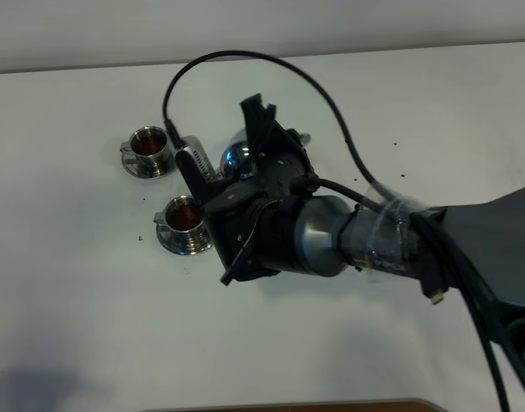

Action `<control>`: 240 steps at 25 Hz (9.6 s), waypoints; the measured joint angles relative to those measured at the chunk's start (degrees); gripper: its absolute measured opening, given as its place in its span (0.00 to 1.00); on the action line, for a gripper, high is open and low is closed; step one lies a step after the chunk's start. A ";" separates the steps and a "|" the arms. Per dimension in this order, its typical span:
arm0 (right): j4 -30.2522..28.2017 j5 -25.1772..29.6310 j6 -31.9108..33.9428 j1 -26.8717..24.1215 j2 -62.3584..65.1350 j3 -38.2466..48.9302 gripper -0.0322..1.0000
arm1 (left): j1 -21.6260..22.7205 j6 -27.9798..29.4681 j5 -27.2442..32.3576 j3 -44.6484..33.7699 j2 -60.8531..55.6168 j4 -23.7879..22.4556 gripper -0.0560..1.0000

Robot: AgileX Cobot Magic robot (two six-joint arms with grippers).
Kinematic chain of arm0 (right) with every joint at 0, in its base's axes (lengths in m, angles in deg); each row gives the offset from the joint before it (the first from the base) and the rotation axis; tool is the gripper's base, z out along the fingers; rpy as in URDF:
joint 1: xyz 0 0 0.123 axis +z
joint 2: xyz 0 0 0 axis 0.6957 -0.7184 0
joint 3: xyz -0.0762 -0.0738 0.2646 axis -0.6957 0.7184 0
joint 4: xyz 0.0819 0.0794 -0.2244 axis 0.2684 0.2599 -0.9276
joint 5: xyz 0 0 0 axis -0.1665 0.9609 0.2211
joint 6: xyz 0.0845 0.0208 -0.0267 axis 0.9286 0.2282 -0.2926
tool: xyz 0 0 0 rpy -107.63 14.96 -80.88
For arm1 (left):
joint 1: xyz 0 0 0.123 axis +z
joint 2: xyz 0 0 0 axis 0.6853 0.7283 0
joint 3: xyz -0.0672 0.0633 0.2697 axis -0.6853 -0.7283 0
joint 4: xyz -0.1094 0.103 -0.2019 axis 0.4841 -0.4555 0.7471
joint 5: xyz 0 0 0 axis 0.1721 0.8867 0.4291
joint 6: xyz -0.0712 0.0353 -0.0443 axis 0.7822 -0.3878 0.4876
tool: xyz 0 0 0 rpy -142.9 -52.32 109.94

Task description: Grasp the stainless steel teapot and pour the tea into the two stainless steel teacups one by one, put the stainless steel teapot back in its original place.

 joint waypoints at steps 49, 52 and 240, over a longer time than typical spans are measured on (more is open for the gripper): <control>61.90 -5.98 -0.98 -16.52 30.92 20.13 0.22 | 0.00 0.00 0.00 0.00 0.00 0.00 0.48; 61.90 -9.28 2.32 -19.52 31.98 24.36 0.22 | 0.00 0.00 0.00 0.00 0.00 0.00 0.48; 70.58 7.01 -1.07 -64.56 122.95 53.78 0.26 | 0.00 0.00 0.00 0.00 0.00 0.00 0.48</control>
